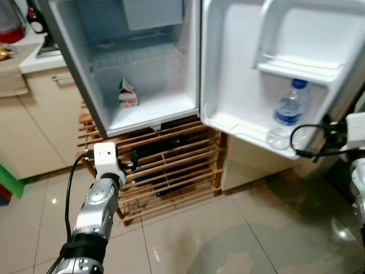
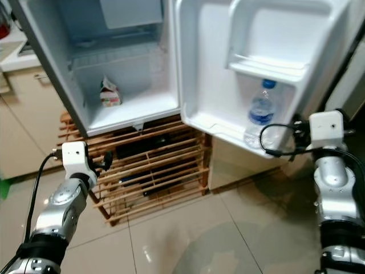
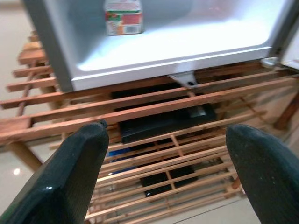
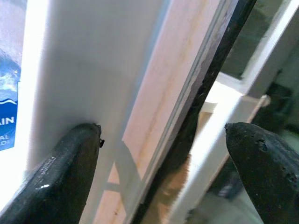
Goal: Restocking fridge
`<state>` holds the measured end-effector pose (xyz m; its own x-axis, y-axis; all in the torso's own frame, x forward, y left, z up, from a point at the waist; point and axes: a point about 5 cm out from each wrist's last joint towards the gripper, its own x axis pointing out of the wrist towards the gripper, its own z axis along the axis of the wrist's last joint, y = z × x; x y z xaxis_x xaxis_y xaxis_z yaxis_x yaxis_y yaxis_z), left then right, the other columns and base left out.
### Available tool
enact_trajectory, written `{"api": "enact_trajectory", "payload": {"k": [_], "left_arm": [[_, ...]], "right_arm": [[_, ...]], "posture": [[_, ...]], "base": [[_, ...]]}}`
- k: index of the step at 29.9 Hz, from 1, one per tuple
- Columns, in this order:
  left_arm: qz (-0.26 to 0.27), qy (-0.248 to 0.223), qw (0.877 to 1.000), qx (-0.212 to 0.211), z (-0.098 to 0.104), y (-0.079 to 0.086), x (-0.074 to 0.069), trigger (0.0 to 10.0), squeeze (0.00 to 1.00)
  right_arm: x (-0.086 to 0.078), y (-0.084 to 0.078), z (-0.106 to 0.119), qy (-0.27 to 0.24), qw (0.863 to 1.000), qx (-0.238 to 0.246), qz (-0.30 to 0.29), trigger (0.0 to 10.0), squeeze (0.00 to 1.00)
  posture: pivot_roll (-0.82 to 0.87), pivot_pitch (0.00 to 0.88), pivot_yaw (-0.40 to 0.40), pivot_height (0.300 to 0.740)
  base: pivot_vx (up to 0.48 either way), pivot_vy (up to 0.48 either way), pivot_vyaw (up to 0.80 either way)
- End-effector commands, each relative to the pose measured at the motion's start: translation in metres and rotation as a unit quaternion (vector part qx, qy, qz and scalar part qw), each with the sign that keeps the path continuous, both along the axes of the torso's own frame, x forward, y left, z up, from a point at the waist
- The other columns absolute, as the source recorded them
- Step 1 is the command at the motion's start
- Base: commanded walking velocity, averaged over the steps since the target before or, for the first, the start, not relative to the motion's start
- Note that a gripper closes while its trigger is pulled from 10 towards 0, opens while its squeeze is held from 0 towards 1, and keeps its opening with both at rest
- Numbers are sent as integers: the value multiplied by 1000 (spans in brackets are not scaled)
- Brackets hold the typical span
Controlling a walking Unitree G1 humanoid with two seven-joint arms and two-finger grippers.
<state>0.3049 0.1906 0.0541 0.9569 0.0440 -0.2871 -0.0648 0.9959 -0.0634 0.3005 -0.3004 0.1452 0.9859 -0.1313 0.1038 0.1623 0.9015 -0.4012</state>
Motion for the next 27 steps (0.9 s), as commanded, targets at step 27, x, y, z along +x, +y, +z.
{"api": "enact_trajectory", "payload": {"k": [27], "left_arm": [[210, 290, 934, 19, -96, 82, -98, 10000, 0]], "right_arm": [[-72, 93, -42, 230, 907, 232, 266, 10000, 0]], "posture": [[-166, 0, 101, 740]], "base": [[0, 0, 0]]}}
